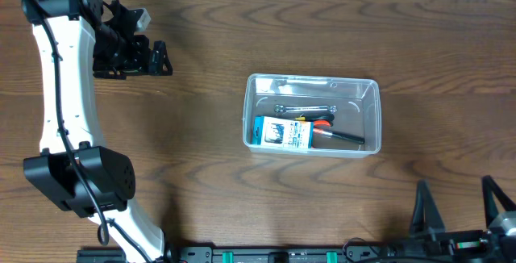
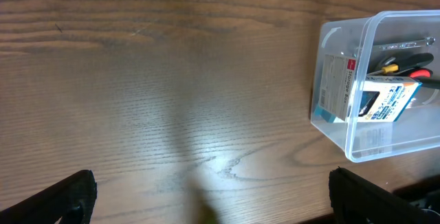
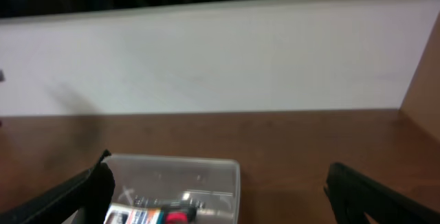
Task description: Pack container
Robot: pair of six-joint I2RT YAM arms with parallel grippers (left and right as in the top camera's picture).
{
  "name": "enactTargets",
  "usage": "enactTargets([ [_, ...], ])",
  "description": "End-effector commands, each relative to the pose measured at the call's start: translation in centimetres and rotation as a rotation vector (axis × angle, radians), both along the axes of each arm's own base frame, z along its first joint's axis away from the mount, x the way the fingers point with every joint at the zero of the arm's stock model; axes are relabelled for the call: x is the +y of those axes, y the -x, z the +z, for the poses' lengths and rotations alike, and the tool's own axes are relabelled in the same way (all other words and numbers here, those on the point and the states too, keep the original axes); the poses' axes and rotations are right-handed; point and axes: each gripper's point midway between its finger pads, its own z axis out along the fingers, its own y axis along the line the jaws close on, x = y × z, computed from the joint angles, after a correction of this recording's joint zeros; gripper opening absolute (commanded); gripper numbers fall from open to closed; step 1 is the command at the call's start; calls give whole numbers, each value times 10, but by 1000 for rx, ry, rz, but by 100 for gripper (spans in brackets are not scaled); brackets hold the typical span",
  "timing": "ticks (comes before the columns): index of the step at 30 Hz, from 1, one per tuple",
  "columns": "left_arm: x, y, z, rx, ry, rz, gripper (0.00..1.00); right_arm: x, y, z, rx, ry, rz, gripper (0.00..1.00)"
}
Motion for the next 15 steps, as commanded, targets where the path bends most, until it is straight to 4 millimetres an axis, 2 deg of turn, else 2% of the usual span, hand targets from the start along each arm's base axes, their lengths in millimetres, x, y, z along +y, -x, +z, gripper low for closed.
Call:
enactTargets([
  [1,1,0,-2,8,-8,-5,98,-2,0,3,-64,48,-16,99],
  [4,1,0,-2,9,-8,-5,98,-2,-5,2,-133,51,-17,99],
  [10,1,0,-2,9,-8,-5,98,2,-30,-23,-115,37,10,99],
  [15,1,0,-2,9,-8,-5,98,3,-49,-28,-163,39,16,99],
])
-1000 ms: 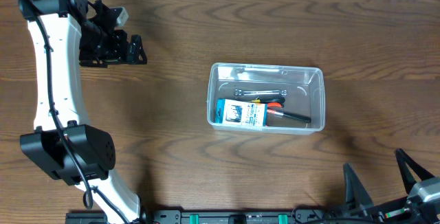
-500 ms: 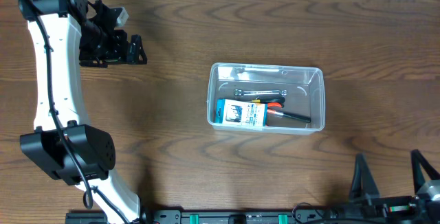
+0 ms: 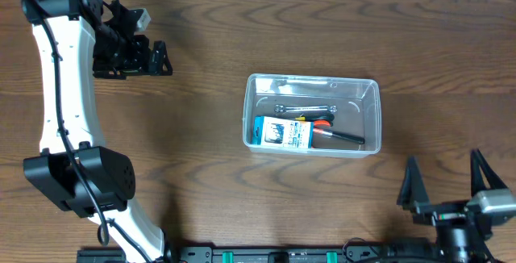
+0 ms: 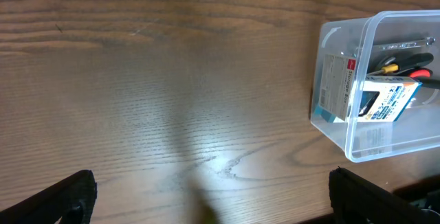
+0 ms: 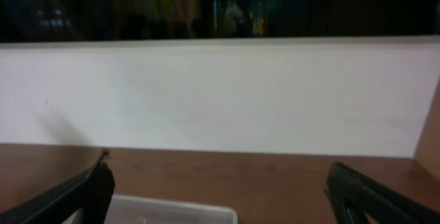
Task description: Pack container
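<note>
A clear plastic container (image 3: 371,93) sits right of the table's middle. Inside lie a blue-and-white box (image 3: 282,132), a metal wrench (image 3: 302,109) and a red-and-black tool (image 3: 334,134). The left wrist view shows the container (image 4: 357,148) at its right edge, box (image 4: 385,97) inside. My left gripper (image 3: 164,57) hovers open at the far left, well apart from the container, nothing between its fingers. Near the front edge, below and right of the container, my right gripper (image 3: 445,184) stands open and empty. Only the container's rim (image 5: 172,210) shows in the right wrist view.
A white wall (image 5: 220,93) runs along the far side of the brown wooden table (image 3: 201,174). The left arm's white link (image 3: 60,85) crosses the table's left side.
My right gripper has moved up and a little left from the bottom right corner, and its camera has tilted upward, so less of the container shows. The left arm has not moved.
</note>
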Robot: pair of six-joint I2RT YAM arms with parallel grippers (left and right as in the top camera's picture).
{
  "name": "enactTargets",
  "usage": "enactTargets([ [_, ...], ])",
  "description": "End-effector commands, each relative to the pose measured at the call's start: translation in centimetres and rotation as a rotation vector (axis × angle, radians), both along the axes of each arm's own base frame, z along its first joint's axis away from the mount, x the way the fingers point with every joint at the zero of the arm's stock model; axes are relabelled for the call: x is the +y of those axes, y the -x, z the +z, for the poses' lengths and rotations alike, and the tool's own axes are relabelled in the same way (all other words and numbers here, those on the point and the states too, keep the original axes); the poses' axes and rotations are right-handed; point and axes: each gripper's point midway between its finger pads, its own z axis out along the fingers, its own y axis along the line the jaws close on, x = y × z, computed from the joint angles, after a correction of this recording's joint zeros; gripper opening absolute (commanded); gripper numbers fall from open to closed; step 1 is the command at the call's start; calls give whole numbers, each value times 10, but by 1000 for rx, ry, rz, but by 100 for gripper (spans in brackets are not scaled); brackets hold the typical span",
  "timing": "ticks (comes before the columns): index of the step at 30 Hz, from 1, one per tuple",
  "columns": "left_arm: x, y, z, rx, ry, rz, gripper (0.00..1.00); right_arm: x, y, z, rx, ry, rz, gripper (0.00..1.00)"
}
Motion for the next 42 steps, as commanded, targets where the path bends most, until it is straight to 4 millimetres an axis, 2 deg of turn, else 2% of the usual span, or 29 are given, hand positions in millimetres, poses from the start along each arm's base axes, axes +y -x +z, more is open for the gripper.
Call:
enactTargets([
  [1,1,0,-2,8,-8,-5,98,0,-12,-9,-13,9,-2,99],
  [6,1,0,-2,8,-8,-5,98,-1,-37,-43,23,9,-3,99],
  [18,1,0,-2,8,-8,-5,98,-1,-72,-126,144,8,-2,99],
  [22,1,0,-2,8,-8,-5,98,-1,-80,-148,156,7,-2,99],
  [33,1,0,-2,8,-8,-5,98,-1,-88,-189,210,7,-2,99],
  [42,1,0,-2,8,-8,-5,98,-2,-88,-189,209,7,-6,99],
])
